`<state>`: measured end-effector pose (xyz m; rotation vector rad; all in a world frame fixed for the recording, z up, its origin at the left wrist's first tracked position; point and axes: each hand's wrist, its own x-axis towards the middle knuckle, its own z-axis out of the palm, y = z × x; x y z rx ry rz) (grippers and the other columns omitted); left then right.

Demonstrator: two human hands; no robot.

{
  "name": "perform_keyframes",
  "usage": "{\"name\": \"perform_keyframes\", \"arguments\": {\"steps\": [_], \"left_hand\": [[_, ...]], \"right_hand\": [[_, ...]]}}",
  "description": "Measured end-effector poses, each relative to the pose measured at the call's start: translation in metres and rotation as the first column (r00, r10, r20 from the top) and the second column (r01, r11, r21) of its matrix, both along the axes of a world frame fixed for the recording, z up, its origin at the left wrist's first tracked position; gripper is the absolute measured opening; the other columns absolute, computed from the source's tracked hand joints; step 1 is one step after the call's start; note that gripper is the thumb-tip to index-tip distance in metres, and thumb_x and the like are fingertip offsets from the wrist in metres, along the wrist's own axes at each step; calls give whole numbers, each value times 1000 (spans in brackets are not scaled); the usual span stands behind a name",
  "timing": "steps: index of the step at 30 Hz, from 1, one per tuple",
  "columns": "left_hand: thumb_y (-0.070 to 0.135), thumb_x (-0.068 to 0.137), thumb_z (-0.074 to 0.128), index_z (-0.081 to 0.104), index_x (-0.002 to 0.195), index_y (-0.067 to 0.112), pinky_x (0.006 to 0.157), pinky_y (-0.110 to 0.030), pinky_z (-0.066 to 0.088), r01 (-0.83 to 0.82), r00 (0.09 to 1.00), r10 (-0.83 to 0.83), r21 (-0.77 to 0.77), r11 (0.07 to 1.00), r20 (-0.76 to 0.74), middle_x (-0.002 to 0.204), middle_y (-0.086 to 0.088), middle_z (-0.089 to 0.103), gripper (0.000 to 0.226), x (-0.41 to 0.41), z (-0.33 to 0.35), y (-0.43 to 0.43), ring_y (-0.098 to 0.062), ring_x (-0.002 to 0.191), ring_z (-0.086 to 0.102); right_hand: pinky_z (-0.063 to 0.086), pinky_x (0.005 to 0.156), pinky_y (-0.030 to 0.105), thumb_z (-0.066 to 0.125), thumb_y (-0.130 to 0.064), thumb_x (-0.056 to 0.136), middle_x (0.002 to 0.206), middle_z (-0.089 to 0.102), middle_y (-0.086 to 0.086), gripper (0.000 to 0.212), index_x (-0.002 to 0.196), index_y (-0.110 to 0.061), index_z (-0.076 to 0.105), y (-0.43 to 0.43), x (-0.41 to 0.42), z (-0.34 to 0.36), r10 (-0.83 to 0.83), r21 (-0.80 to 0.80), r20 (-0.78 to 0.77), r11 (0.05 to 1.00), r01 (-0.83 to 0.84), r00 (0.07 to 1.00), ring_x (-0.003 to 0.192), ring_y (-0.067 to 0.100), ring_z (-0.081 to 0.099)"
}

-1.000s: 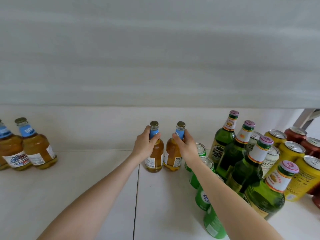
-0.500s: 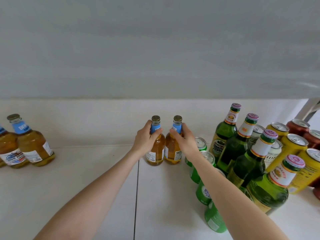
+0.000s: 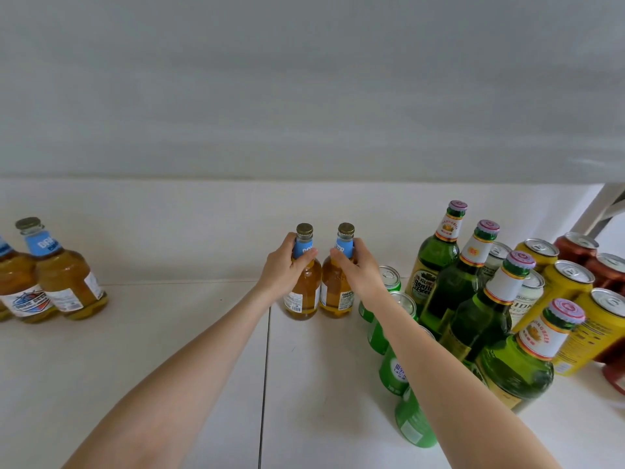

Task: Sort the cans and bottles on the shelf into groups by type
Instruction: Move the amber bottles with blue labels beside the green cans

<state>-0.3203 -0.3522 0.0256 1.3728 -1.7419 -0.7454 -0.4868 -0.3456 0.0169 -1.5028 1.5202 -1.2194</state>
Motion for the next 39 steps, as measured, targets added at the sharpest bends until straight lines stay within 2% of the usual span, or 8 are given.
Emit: {"name": "perform_keyframes", "arguments": {"steps": [5,8,15,18,23,28,34,39], "left_hand": [[44,96,53,50,127,14,96,-40,51,38,999,-40,87,995,18,120,-4,63,43,8,6,4,-21,111,60],[44,97,51,51,133,15,102,-42,47,66,997,-70,90,994,39,131,-3,61,47,20,9,9,-21,121,56],[38,98,50,48,137,15,102,-35,41,-29,921,111,-218,976,373,140,-4,54,45,59,9,33,-23,129,48],[35,98,52,51,134,11,105,-43,42,29,835,178,-365,930,521,138,-10,55,44,69,7,50,-29,129,49],[40,98,46,45,141,18,115,-54,25,62,699,246,-399,915,671,152,-6,41,48,78,3,79,-27,144,30],[38,97,47,44,141,18,115,-56,20,122,639,229,-392,912,734,155,-6,37,48,94,-5,108,-26,146,25],[34,89,63,53,136,16,109,-61,28,142,607,244,-406,903,757,148,-11,47,51,113,-15,142,-30,140,38],[37,90,60,51,139,18,111,-61,24,107,595,244,-377,920,766,151,-10,43,53,132,-27,170,-29,142,35]], "right_hand": [[47,67,19,60,-46,92,112,63,-5,33,117,-32,43,3,-2,3,-31,68,88,997,25,996,90,6,62],[47,75,24,61,-43,92,127,61,-1,42,126,-26,44,9,-4,6,-76,64,81,995,71,994,98,12,60],[47,84,31,60,-30,95,141,52,4,53,140,-24,34,43,1,13,-209,-118,-153,974,192,966,115,20,56],[47,94,46,58,-32,93,142,51,6,58,144,-20,33,64,8,17,-277,-233,-374,952,199,885,123,29,52],[38,103,52,56,-37,92,148,44,9,62,145,-12,36,98,24,15,-320,-298,-685,943,148,655,128,33,45],[32,108,51,56,-39,91,152,40,8,64,147,-16,35,129,44,9,-327,-327,-807,941,89,492,139,30,36],[17,116,55,53,-42,92,160,25,8,72,153,-19,23,163,64,-4,-254,-240,-879,967,86,404,148,30,19],[13,117,56,54,-42,92,162,22,8,73,154,-20,21,193,80,-10,-234,-216,-896,972,91,376,149,28,17]]}}
